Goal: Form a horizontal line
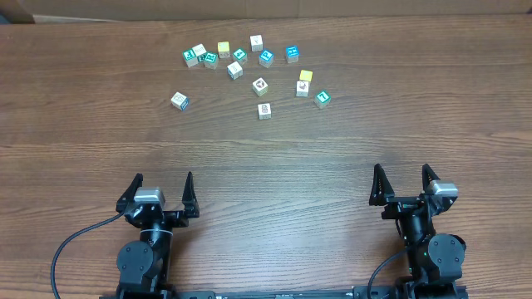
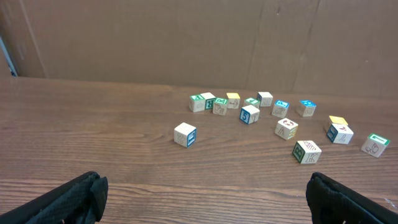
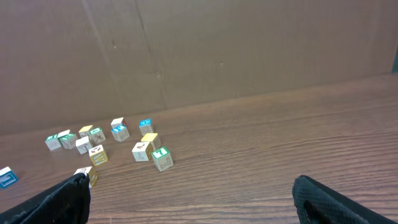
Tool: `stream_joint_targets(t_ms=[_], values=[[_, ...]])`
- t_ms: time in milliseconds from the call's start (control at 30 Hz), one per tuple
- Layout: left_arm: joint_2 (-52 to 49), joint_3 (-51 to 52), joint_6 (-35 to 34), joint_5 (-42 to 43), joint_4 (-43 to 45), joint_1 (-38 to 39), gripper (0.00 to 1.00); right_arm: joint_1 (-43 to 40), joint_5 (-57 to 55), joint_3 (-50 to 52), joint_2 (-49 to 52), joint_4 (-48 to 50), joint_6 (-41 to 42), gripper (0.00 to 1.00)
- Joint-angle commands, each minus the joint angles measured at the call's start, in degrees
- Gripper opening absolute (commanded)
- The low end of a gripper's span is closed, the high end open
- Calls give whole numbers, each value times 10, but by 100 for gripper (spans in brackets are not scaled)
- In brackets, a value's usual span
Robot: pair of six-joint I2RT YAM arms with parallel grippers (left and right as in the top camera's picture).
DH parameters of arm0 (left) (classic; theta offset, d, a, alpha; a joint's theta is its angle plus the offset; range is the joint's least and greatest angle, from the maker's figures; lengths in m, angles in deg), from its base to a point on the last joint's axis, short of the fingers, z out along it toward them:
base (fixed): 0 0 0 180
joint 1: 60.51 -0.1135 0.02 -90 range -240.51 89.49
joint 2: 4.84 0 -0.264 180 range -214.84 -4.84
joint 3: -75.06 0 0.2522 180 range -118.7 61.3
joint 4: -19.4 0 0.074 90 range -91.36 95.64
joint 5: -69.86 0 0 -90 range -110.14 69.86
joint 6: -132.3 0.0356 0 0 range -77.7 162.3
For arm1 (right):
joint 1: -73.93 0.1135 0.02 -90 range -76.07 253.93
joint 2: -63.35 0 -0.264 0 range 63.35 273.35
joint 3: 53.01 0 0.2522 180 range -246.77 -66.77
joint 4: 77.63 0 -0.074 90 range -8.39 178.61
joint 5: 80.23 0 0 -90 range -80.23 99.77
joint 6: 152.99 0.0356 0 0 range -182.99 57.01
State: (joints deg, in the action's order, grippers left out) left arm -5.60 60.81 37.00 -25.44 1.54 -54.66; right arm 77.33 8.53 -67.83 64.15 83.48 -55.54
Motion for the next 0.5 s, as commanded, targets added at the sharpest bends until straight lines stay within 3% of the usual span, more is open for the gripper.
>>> stream_joint_targets(t_ms=[0, 467], values=[[5, 2, 15, 4, 1, -3, 99, -3, 5, 6, -6, 3, -5, 100], [5, -11, 15, 10, 51, -3, 99, -3, 5, 6, -6, 3, -5, 100]])
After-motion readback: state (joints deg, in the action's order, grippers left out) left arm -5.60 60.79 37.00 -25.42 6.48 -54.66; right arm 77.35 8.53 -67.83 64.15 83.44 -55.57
